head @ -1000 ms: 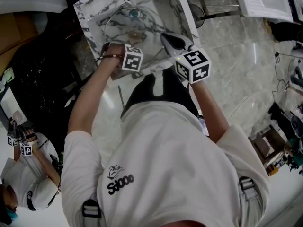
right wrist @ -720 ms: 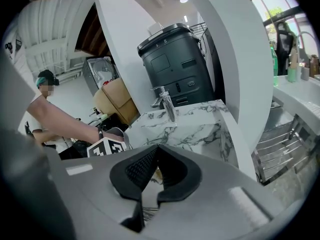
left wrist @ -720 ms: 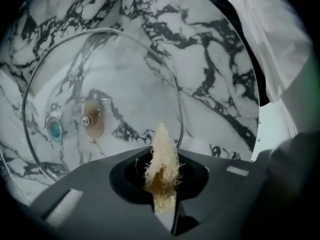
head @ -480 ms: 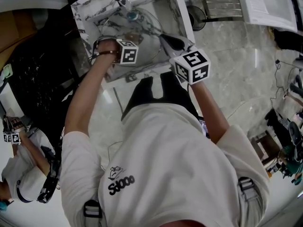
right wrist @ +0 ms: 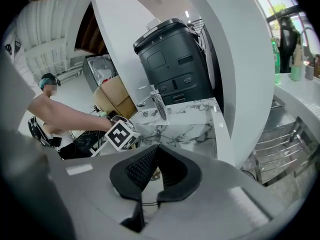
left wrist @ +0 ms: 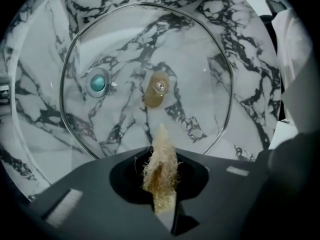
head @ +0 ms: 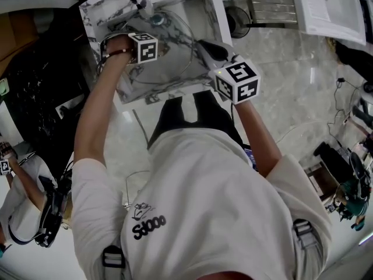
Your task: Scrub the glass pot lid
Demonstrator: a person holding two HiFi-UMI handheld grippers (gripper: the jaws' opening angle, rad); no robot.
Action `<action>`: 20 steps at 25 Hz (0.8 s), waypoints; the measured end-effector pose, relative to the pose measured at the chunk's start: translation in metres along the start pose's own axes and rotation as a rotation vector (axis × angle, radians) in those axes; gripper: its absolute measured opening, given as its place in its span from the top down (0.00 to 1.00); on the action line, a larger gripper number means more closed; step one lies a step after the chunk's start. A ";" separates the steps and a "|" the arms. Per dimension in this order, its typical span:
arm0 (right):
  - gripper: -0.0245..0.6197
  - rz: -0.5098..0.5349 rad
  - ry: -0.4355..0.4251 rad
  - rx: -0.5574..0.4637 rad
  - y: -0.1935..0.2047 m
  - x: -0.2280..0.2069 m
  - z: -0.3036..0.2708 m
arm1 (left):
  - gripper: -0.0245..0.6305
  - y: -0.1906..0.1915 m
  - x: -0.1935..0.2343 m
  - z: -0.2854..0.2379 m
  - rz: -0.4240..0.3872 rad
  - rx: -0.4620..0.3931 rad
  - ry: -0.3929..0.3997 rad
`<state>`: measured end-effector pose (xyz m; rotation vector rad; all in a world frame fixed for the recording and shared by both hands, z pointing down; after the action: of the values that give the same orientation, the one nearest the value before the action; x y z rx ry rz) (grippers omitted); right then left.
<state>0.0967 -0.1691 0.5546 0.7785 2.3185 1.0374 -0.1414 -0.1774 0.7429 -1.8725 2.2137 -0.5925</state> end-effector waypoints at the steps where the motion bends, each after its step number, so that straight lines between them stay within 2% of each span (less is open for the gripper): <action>1: 0.96 0.001 -0.002 0.000 0.000 -0.001 0.000 | 0.88 -0.001 0.005 0.001 0.013 -0.002 -0.005; 4: 0.96 0.006 -0.008 0.002 0.000 -0.002 0.000 | 0.88 -0.005 0.020 0.006 0.040 -0.018 -0.038; 11: 0.96 0.003 -0.006 0.011 0.003 -0.004 0.001 | 0.88 -0.022 0.049 0.015 0.037 -0.067 -0.198; 20: 0.96 -0.028 0.021 0.005 0.008 0.003 0.004 | 0.88 -0.057 0.071 0.042 0.156 -0.338 -0.369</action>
<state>0.0995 -0.1607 0.5574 0.7384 2.3439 1.0328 -0.0874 -0.2611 0.7361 -1.7472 2.2750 0.1565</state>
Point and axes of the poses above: the fingertips, and each gripper's own axes: z backward along the fingers, x to its left, y out of its underside, the point moved 2 cm from there along z, backward along the fingers, and after that the axes turned 15 degrees about z, right-handed, at the moved point
